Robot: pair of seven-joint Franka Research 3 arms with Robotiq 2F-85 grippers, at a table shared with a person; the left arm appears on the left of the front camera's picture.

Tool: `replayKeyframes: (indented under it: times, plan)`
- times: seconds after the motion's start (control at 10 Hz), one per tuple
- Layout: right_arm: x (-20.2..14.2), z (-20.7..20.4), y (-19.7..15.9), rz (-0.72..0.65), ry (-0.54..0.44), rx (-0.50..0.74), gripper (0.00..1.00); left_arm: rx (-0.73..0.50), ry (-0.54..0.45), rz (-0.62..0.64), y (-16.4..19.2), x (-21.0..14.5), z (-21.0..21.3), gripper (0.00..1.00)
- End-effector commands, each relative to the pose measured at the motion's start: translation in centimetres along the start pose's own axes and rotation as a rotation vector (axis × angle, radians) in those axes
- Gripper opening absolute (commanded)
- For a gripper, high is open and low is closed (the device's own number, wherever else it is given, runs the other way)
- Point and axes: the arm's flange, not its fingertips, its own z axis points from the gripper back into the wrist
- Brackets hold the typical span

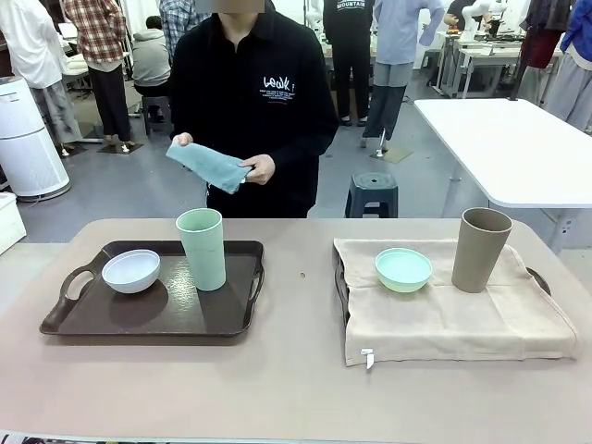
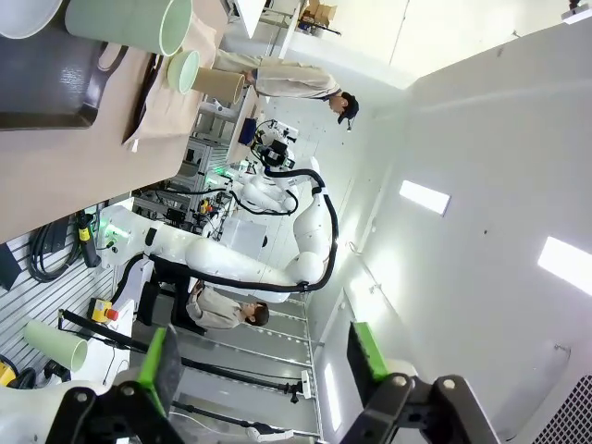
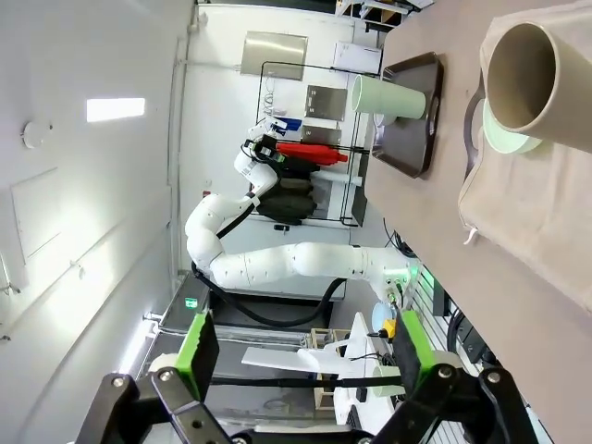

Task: Set up a tray with a mat and arrange the tableware.
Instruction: Pick up the Picnic Bowl and Reusable plastic cup from the Handle tray in front of the human's position and hold them in the air.

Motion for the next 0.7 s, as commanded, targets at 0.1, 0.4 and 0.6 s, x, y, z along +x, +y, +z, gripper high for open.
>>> replayKeyframes:
  times: [0.1, 0.4, 0.6]
  plan:
    - [0.0, 0.0, 0.0, 0.0, 0.0, 0.0, 1.0, -0.023, -0.001, 0.01, -0.3, -0.1, 0.0, 0.96]
    - [3.1, -9.8, 6.6, 0.295, 0.004, -0.486, 1.0, 0.43, -0.116, -0.033, -3.9, -1.2, -2.5, 0.96]
    - [6.9, -18.2, 10.3, 0.439, 0.024, -0.738, 1.0, 0.798, -0.295, 0.013, -7.8, -2.9, -5.2, 0.96]
